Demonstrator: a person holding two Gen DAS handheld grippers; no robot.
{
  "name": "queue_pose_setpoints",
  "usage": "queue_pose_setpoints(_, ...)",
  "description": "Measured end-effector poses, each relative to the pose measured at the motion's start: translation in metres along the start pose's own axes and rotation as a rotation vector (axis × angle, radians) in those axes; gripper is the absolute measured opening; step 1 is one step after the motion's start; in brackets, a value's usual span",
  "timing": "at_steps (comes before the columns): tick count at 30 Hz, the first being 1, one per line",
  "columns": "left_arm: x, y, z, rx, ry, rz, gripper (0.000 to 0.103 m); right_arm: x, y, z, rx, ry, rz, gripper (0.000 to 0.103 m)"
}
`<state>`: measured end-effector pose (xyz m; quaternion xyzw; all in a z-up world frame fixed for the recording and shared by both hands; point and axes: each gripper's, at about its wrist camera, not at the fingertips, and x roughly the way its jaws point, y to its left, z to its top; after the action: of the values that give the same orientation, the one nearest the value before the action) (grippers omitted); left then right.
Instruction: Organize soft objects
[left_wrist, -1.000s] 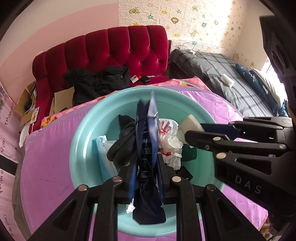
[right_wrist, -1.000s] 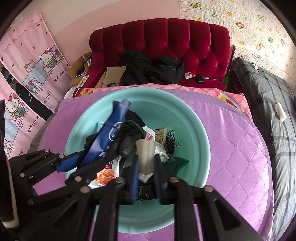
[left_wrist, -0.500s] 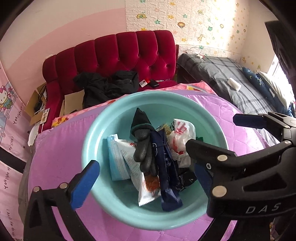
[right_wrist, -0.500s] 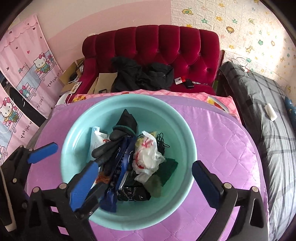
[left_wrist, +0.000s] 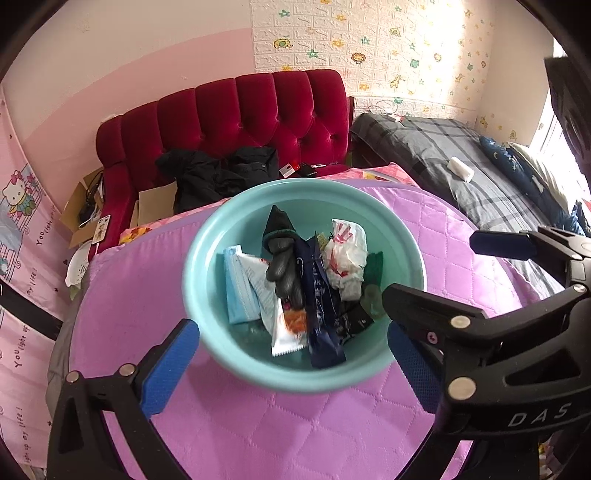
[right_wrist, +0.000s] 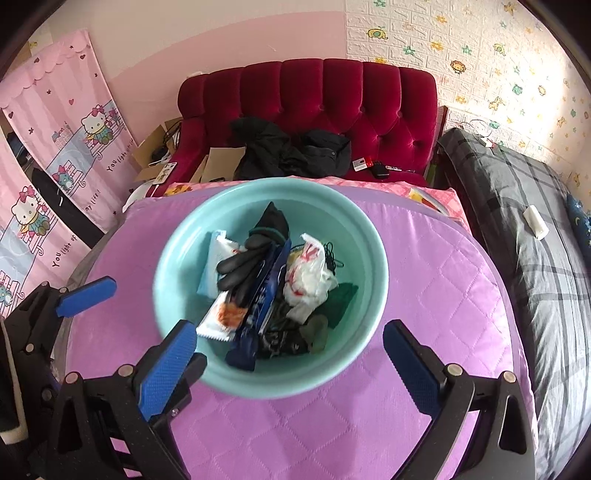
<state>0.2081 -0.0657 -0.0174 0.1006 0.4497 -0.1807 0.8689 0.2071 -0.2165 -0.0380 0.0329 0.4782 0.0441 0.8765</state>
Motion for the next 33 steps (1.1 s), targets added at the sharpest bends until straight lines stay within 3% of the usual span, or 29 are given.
queue_pose_setpoints(18,-0.058,-0.019,-0.065,-0.012,-0.054,0.093,0.103,-0.063,0.012,-0.072,-0.011,-0.045,-0.006,0.103)
queue_pose_setpoints(33,-0.064,-0.021,-0.129,-0.094,-0.047,0.099,0.103,-0.066,0.024,-0.14,-0.045,-0.075,-0.026,0.103)
